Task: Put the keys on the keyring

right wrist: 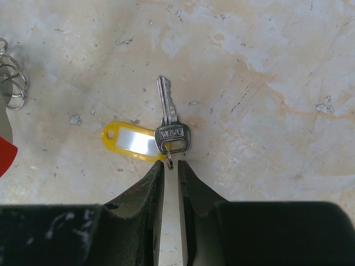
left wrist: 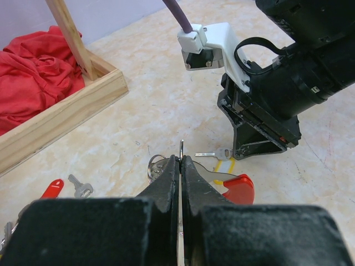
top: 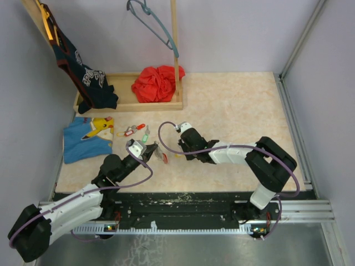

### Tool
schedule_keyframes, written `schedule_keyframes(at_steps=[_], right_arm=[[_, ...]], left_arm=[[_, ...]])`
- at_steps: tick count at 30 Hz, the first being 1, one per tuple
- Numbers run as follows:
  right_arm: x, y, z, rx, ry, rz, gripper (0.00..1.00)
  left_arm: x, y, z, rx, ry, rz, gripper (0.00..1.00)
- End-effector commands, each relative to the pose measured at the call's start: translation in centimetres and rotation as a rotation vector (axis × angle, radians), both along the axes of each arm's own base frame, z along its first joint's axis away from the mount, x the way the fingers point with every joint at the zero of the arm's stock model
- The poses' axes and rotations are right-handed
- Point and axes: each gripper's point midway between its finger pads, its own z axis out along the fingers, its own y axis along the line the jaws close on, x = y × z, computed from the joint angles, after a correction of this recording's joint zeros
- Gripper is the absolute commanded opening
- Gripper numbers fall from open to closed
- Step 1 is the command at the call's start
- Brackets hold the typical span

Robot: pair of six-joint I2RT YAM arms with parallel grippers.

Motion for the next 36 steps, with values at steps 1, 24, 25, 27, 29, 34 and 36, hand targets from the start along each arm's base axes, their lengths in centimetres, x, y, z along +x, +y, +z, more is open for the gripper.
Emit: schedule_keyframes(at_steps=[1,24,25,27,29,34,36], right_arm=[[0.7,1.0,1.1,0.068,-0.025,0.002,0.16],[0.6,0.3,-1.4,0.015,0.01,-0.002,0.09],[0.6,0.3,-1.2,0.014,0.007,-0.002,0.08],[0.6,0.2,-0.8,0.017,-0.002,0.001,0.06],[0.5,0.1,-0.4,0.017,-0.011,0.008,0.04],[0.8,0.2,2.8,0.045,-0.078,0.05,0.0],[0.7,0.3,4.0,0.054,-0.11,0.09,0.0]], left_arm=[[0.0,-0.2,1.3,-0.042,-0.028,-0.009,0.0],[-0.1,-0.3,1.1,-0.039,-0.026,-0.015,0.0],[-0.1,-0.3,1.1,-0.041,-0.027,-0.014,0.0],[-0.1,-0.3,1.1,-0.041,-0.027,-0.016,0.0],[-0.1,-0.3,1.2,-0.042,-0.029,-0.017,0.0],[-0.1,-0.5,1.7,-0.051,-0.04,-0.025,0.0],[-0.2,-0.6,1.9,-0.054,-0.046,-0.033,0.0]])
